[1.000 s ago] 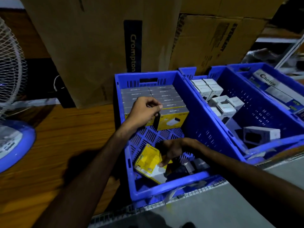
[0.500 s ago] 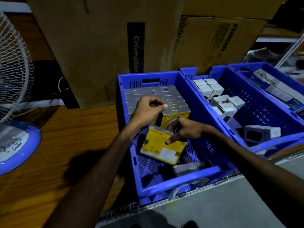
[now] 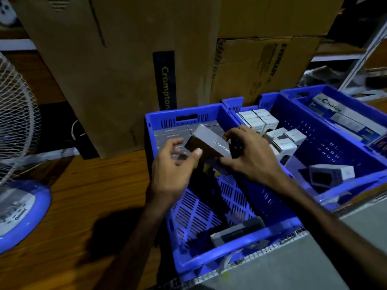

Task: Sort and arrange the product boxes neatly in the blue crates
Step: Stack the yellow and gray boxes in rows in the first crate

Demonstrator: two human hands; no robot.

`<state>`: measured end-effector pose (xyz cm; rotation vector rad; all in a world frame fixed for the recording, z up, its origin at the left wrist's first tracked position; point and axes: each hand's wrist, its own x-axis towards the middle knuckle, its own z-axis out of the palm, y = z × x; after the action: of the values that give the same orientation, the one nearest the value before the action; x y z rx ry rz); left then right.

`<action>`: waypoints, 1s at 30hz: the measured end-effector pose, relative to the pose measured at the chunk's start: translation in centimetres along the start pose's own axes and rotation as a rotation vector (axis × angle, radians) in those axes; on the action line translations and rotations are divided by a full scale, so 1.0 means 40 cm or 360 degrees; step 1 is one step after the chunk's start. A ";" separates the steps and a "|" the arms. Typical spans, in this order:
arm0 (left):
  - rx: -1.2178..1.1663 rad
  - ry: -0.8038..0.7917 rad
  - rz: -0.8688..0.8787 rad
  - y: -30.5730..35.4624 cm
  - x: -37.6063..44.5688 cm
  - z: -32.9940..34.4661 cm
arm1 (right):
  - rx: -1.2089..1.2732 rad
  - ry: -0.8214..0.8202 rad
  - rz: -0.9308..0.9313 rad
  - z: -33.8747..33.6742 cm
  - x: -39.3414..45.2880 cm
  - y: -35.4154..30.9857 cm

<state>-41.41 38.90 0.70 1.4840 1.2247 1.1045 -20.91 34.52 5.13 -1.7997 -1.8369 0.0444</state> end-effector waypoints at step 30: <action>-0.0333 -0.0787 0.0008 -0.033 0.086 -0.128 | 0.1196 -0.0423 0.0468 0.048 -0.002 0.081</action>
<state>-46.27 42.93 0.79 1.4803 0.7389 0.7745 -18.75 35.44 2.19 -1.5235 -1.4069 0.9865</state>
